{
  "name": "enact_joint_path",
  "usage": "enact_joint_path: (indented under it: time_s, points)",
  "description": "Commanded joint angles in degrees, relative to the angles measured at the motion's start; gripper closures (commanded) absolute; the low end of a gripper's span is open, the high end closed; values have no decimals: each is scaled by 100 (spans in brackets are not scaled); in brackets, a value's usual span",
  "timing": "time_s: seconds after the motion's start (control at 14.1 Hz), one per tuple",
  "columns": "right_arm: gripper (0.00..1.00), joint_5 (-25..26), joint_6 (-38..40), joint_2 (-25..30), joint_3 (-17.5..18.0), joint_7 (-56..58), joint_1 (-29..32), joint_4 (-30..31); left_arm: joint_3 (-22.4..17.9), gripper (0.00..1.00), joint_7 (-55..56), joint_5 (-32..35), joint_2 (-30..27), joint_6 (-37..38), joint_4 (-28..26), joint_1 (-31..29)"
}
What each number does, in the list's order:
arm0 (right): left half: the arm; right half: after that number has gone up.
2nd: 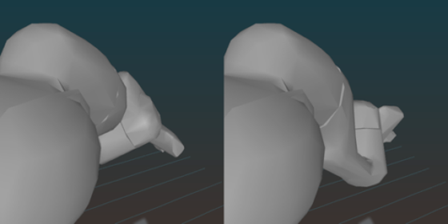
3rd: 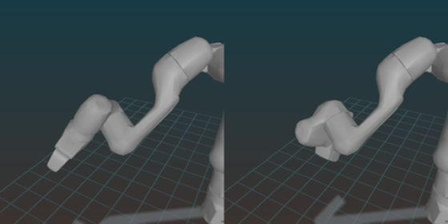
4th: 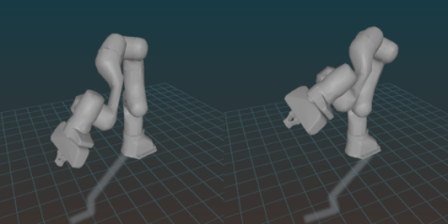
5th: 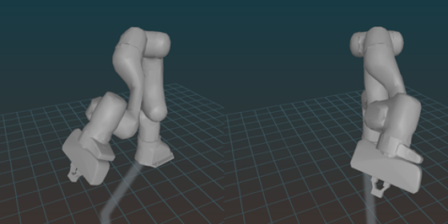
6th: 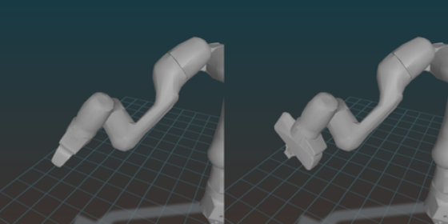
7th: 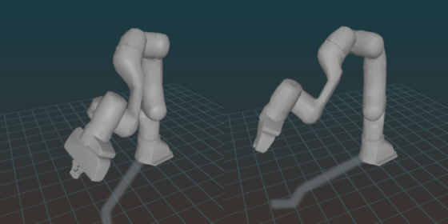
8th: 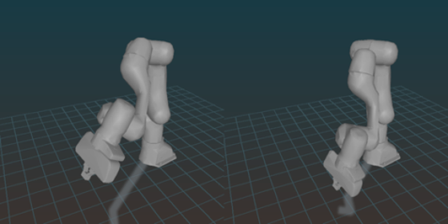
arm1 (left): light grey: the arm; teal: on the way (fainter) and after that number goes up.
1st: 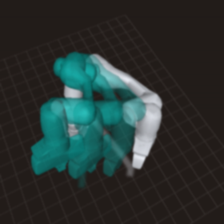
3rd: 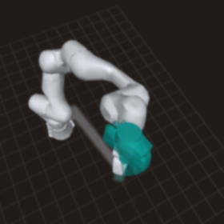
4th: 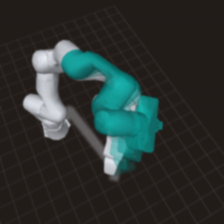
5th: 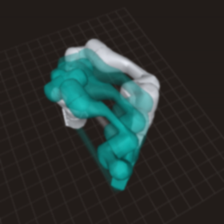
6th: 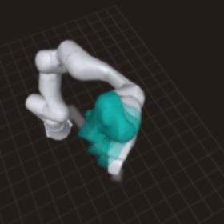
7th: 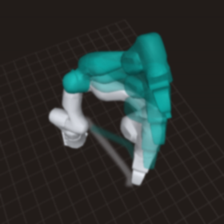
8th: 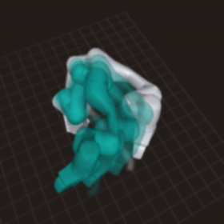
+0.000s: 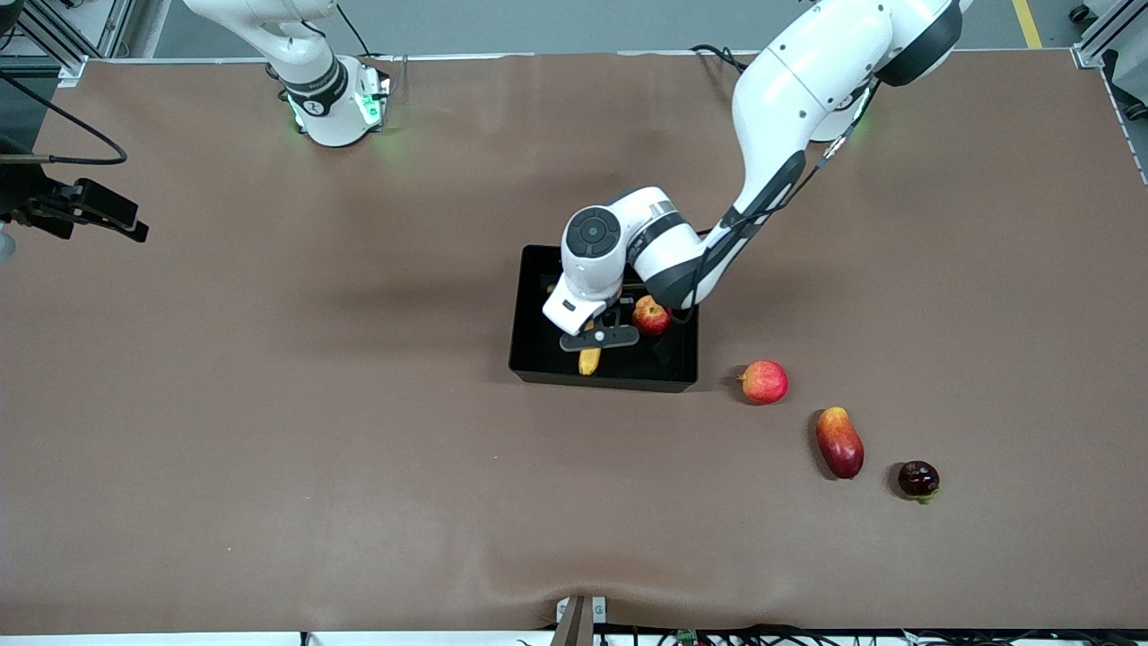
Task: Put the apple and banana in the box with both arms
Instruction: 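Lift the banana with the left gripper and carry it into the tray, then open the left gripper to release the banana and lift away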
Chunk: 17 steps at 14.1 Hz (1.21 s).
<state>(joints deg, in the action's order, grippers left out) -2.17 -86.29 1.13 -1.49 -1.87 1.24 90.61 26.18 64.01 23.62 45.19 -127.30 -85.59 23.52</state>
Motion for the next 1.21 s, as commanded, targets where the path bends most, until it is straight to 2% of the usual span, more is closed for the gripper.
enact_joint_path:
  time_s: [0.0,0.14,0.36,0.5,0.85,0.99,1.14]
  points:
    - [0,-108,34,-16,35,-33,95,-87,-25,0,-37,38,-815,738,270,-478]
    - [0,-99,34,-16,34,-33,95,-96,-34,0,-46,-42,-1457,1459,271,-1040]
    - [0,-99,25,-25,34,-33,113,-96,1,0,-291,-51,-2170,1980,262,-1797]
    - [0,-90,34,-16,34,-42,148,-149,36,0,-1078,-103,-2522,2164,279,-2315]
    - [0,-99,34,-25,34,-33,174,-149,28,0,-3372,-893,-3270,2516,280,-3361]
    - [0,-99,34,-25,34,-33,183,-149,-112,0,-4251,-1192,-3568,2700,262,-3503]
    - [0,-99,25,-34,34,-33,157,-149,-655,0,-5000,-1438,-3815,3191,227,-3268]
